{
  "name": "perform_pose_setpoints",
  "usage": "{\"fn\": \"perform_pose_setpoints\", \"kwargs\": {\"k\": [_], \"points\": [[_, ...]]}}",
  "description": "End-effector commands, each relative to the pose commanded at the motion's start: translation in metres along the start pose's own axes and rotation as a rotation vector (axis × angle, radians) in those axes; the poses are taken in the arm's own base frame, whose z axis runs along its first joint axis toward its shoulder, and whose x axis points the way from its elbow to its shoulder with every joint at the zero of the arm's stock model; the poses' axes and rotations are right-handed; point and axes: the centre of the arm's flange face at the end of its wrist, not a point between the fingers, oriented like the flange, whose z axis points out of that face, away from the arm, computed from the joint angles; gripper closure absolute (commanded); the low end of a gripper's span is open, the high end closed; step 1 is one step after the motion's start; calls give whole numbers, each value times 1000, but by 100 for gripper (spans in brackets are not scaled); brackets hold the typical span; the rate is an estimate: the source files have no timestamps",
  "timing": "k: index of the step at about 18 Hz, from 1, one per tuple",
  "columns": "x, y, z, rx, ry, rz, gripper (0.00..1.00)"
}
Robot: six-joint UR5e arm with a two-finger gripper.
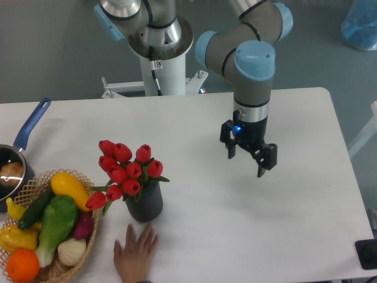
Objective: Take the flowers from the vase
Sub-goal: 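Move the open gripper toward the red tulips in the grey vase, then lower the gripper around the tulip stems and close it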
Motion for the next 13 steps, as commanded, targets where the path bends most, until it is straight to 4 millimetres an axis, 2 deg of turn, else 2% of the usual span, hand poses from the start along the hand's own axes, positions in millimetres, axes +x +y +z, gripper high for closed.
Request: {"fn": "perform_pose_setpoints", "kwargs": {"k": [4, 9, 13], "points": [[9, -25, -2, 251, 68, -112, 0], [17, -41, -14, 331, 88, -163, 0], [24, -58, -21, 503, 159, -203, 0]]}}
